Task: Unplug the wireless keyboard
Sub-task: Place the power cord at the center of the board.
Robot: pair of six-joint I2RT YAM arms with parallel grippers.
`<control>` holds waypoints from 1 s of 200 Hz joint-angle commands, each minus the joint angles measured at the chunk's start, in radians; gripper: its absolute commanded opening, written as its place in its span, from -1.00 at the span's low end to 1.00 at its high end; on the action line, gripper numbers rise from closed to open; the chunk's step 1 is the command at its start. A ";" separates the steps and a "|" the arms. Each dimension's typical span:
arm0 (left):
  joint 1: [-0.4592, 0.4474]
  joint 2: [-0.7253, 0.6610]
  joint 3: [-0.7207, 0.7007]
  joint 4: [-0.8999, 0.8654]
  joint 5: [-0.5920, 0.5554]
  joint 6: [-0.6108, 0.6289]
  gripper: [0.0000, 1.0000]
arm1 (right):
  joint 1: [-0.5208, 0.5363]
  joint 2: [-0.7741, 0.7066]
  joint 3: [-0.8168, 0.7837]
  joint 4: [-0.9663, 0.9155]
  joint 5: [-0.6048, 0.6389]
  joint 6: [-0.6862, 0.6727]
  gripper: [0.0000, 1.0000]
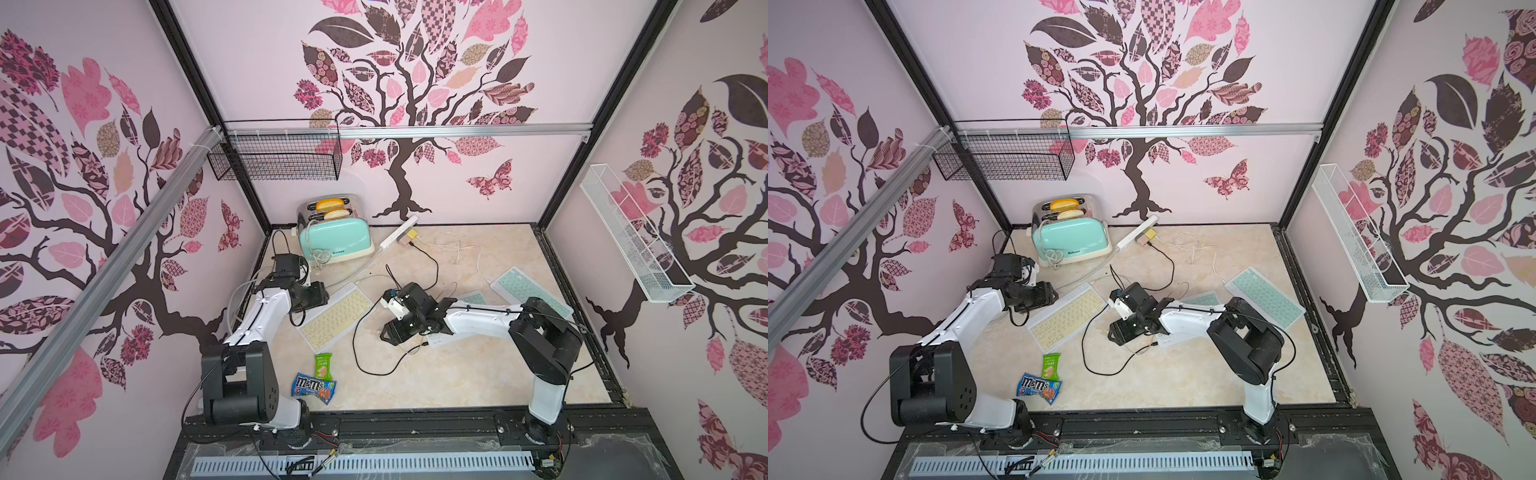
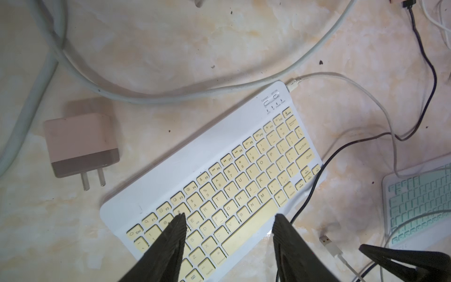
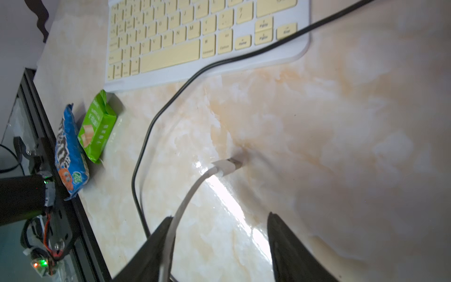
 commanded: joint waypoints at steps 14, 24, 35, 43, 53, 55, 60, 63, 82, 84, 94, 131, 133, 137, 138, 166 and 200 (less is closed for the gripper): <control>-0.012 0.063 0.045 -0.042 0.047 0.043 0.13 | -0.044 -0.071 0.058 -0.021 0.073 -0.006 0.36; -0.019 0.067 0.049 -0.038 0.055 0.043 0.12 | -0.071 -0.060 0.077 -0.019 0.070 0.002 0.36; -0.022 0.067 0.045 -0.032 0.061 0.042 0.12 | -0.104 -0.036 0.113 -0.027 0.067 0.013 0.36; -0.022 0.066 0.042 -0.030 0.064 0.043 0.12 | -0.129 -0.016 0.139 -0.035 0.064 0.018 0.36; -0.022 0.068 0.041 -0.034 0.064 0.052 0.12 | -0.156 0.007 0.168 -0.035 0.056 0.017 0.36; -0.022 0.068 0.040 -0.035 0.063 0.054 0.12 | -0.161 0.011 0.174 -0.037 0.058 0.016 0.36; -0.021 0.069 0.038 -0.039 0.062 0.059 0.12 | -0.173 0.023 0.190 -0.041 0.063 0.012 0.36; -0.022 0.069 0.038 -0.041 0.061 0.062 0.12 | -0.178 0.030 0.200 -0.044 0.069 0.009 0.36; -0.021 0.066 0.037 -0.045 0.062 0.072 0.11 | -0.215 0.082 0.266 -0.066 0.091 -0.015 0.36; -0.023 0.065 0.036 -0.044 0.063 0.073 0.11 | -0.220 0.091 0.274 -0.069 0.092 -0.019 0.36; -0.022 0.065 0.036 -0.044 0.069 0.073 0.10 | -0.234 0.125 0.321 -0.089 0.089 -0.031 0.36; -0.022 0.055 0.021 -0.028 0.076 0.073 0.09 | -0.269 0.265 0.485 -0.155 0.038 -0.077 0.31; -0.023 0.056 0.019 -0.027 0.076 0.074 0.08 | -0.270 0.274 0.496 -0.157 0.032 -0.080 0.30; -0.022 0.056 0.018 -0.026 0.078 0.074 0.08 | -0.270 0.285 0.503 -0.159 0.024 -0.083 0.30; -0.022 0.057 0.018 -0.025 0.077 0.074 0.08 | -0.269 0.288 0.506 -0.160 0.021 -0.084 0.30; -0.022 0.074 0.023 -0.024 0.082 0.074 0.06 | -0.270 0.359 0.549 -0.164 -0.021 -0.064 0.28; -0.022 0.086 0.029 -0.025 0.085 0.078 0.04 | -0.270 0.422 0.581 -0.180 -0.050 -0.062 0.23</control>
